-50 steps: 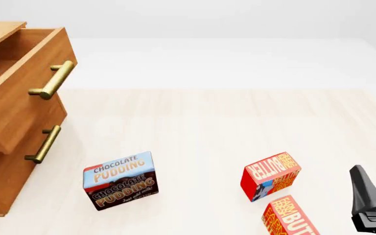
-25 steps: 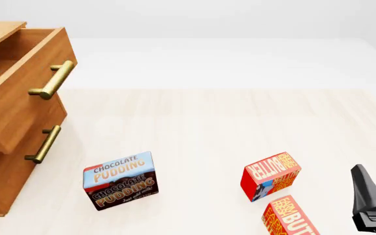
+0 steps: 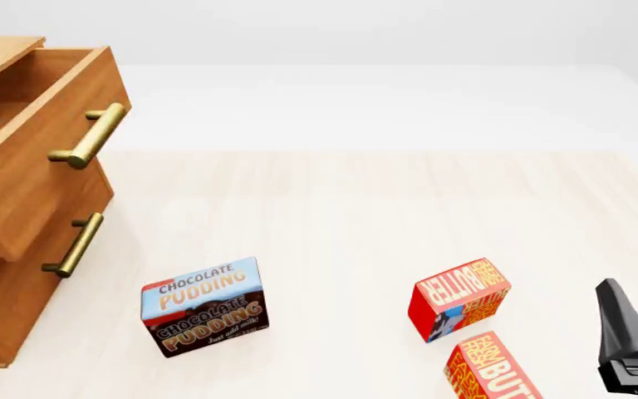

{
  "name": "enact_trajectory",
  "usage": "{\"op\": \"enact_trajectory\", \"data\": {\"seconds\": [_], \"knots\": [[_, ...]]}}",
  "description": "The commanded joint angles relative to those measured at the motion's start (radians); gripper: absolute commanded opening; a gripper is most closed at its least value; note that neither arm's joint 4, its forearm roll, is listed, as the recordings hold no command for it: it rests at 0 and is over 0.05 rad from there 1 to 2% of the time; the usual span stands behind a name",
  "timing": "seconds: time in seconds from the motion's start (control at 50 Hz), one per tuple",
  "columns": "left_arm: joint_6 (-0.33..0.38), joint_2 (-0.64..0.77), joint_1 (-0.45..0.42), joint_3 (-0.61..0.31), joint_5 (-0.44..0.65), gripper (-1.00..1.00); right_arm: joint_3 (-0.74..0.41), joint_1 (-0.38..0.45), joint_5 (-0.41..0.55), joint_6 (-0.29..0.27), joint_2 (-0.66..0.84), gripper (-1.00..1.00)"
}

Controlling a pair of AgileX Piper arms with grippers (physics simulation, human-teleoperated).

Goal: Put the bowl in the top drawer of the cabinet.

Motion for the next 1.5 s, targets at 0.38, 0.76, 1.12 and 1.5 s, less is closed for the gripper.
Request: {"op": "enact_trajectory", "data": {"seconds": [0.38, 0.76, 1.12, 1.5], "knots": [[-0.159, 0.171, 0.178, -0.012, -0.033, -1.00, 0.000, 0.001, -0.002, -0.002, 0.000, 1.00], [-0.278, 0.216, 0.214, 0.049, -0.027, -1.00, 0.000, 0.001, -0.004, -0.003, 0.000, 1.00], [-0.230, 0.322, 0.302, -0.063, 0.016, -1.00, 0.000, -0.002, -0.004, -0.005, 0.000, 1.00], [-0.225, 0.378, 0.325, -0.052, 0.059, -1.00, 0.000, -0.007, -0.005, -0.005, 0.000, 1.00]]}}
